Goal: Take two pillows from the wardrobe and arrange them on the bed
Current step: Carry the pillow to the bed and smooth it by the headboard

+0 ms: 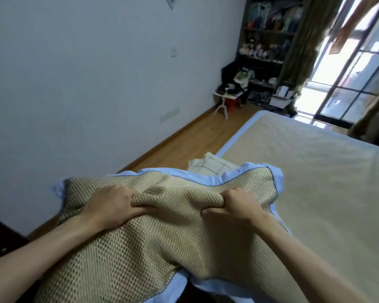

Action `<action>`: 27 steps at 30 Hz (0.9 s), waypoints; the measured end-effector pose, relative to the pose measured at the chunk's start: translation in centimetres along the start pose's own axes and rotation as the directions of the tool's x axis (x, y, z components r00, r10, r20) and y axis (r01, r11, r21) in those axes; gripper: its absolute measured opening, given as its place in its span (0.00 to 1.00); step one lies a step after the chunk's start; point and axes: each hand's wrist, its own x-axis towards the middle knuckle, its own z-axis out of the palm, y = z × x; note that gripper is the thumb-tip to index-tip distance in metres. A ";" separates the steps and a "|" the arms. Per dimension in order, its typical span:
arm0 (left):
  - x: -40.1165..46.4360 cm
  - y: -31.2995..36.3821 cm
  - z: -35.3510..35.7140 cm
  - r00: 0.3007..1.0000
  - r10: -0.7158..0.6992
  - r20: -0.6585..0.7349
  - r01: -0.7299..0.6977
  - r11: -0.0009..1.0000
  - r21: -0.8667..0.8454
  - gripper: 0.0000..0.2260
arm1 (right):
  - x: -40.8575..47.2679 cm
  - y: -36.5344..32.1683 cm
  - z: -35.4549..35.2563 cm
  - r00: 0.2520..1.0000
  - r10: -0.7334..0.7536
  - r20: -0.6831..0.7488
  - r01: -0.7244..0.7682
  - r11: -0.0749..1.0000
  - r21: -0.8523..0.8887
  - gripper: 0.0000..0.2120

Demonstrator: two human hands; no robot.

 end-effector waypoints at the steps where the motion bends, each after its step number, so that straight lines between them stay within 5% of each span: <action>1: 2.2 2.0 0.6 0.999 0.053 0.011 -0.053 0.999 -0.006 0.34 | -1.0 2.3 -0.5 0.999 0.047 -0.008 -0.047 0.999 -0.010 0.35; 9: 17.7 18.2 4.4 0.880 0.471 0.056 -0.462 0.878 -0.128 0.38 | -10.9 16.1 -3.7 0.881 0.457 -0.127 -0.465 0.884 -0.044 0.36; 17: 24.5 36.2 6.3 0.489 0.870 -0.059 -0.863 0.474 -0.173 0.42 | -24.7 17.7 -5.5 0.516 0.835 -0.189 -0.836 0.539 0.101 0.33; 27: 20.0 55.0 8.2 0.154 0.979 -0.131 -0.960 0.117 -0.253 0.33 | -39.9 18.2 -3.6 0.130 0.971 -0.202 -0.982 0.154 0.112 0.37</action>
